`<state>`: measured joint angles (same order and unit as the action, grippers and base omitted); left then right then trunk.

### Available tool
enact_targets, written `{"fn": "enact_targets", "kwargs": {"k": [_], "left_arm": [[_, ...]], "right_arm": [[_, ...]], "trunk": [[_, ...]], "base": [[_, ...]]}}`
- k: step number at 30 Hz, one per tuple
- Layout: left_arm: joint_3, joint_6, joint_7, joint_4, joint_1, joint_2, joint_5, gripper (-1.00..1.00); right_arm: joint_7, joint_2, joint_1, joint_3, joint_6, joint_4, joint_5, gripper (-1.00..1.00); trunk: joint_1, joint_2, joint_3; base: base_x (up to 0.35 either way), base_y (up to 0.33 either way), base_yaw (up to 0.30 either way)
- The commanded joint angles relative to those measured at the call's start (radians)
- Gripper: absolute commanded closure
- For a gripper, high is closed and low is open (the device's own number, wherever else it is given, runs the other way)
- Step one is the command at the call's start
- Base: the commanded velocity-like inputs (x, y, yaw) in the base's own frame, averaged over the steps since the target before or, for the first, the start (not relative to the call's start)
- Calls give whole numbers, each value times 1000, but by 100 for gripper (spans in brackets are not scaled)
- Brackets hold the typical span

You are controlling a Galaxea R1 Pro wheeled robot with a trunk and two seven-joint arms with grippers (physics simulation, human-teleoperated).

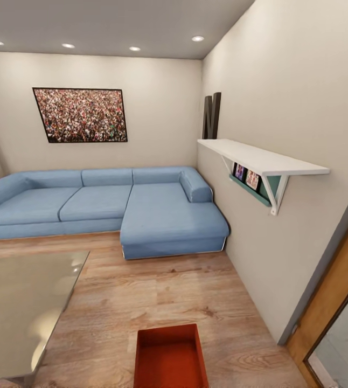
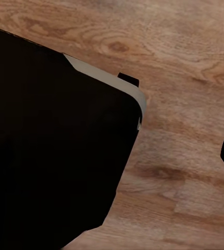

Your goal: Move the two storage containers from the living room to the garage. In the garage, place one container on the floor and stack the other container on top of it (either order is fine).

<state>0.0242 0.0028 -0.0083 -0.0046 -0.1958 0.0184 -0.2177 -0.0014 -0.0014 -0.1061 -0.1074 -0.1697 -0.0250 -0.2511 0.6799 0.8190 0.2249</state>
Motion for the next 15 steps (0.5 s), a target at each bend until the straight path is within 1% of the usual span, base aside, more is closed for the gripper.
{"fn": "enact_targets", "kwargs": {"k": [1, 15], "left_arm": [[2, 0, -1, 0, -1, 0, -6, -100], [2, 0, -1, 0, -1, 0, -5, -100]], "right_arm": [[0, 0, -1, -8, -5, -3, 1, -100], [0, -1, -1, -8, -5, -3, 1, -100]], "trunk": [[0, 1, 3], [0, 1, 26]], "base": [[0, 0, 0], [0, 0, 0]]}}
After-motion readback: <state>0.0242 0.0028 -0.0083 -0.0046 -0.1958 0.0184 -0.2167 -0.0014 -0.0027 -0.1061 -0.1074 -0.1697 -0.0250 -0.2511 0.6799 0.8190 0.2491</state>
